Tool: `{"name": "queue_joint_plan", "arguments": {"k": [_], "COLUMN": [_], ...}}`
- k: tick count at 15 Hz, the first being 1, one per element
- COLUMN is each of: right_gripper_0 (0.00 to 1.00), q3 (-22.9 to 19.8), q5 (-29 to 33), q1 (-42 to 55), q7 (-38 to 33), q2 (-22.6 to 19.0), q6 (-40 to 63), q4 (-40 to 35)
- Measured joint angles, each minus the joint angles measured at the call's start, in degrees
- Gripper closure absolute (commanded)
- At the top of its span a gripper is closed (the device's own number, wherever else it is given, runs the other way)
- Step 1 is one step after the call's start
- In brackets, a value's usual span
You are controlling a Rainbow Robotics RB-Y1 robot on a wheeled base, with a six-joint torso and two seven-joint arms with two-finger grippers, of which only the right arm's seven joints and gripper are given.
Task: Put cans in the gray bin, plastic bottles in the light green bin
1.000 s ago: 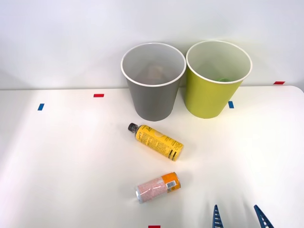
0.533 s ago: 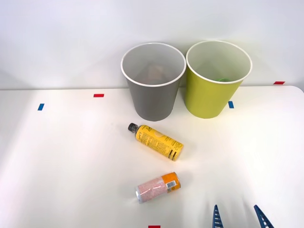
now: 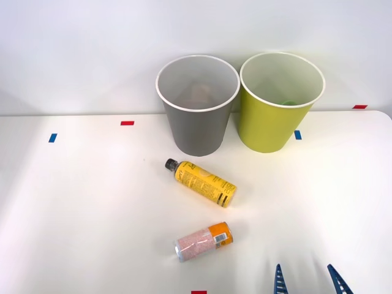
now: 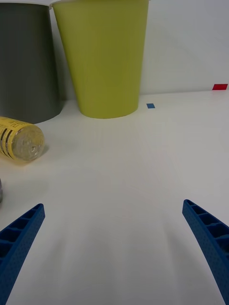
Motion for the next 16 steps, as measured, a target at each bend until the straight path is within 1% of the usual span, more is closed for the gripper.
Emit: {"name": "queue_joint_plan", "arguments": {"k": [16], "right_gripper_0": [0.0], "q3": [0.0], "q5": [0.0], "q1": [0.0], "q7": [0.0], "q2": [0.0], "q6": [0.0], "q4": [0.0]}}
